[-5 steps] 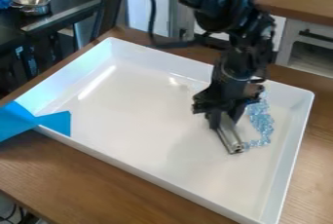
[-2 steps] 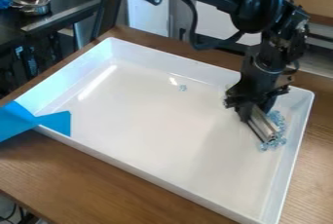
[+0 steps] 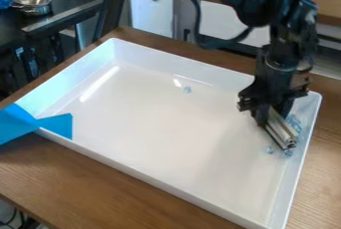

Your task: Sweep into pile

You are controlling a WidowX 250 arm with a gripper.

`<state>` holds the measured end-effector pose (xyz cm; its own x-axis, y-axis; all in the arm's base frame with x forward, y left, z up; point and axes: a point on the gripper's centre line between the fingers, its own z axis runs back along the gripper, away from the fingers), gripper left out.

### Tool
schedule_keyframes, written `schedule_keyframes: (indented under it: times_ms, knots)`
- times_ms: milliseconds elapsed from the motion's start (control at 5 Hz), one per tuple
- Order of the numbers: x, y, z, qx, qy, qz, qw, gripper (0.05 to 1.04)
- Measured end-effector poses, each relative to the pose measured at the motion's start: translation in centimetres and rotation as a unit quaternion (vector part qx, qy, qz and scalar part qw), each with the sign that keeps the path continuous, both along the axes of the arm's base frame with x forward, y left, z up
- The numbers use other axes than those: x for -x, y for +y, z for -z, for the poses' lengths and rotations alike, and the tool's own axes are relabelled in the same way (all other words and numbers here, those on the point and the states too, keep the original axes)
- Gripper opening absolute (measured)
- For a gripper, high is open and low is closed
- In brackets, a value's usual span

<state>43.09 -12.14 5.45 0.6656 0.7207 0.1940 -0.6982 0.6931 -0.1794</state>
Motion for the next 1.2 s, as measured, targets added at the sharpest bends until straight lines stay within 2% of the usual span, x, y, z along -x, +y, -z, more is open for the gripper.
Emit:
schedule_keyframes:
  times_ms: [200,400,600,800,1000,1200]
  knots:
    - [-0.3,3.5,-2.4,0.015,-0.013,-0.006,0.9998,0.375]
    - [0.4,8.7,-4.9,0.031,-0.023,-0.008,0.9992,0.375]
    - [1.9,12.1,-5.2,0.015,-0.024,0.034,0.999,0.375]
    - [1.8,15.3,-4.9,-0.016,-0.03,0.09,0.9954,0.375]
    - [2.1,17.5,-2.5,-0.047,-0.024,0.117,0.9917,0.375]
    - [2.3,18.1,-0.7,-0.071,0.001,0.139,0.9877,0.375]
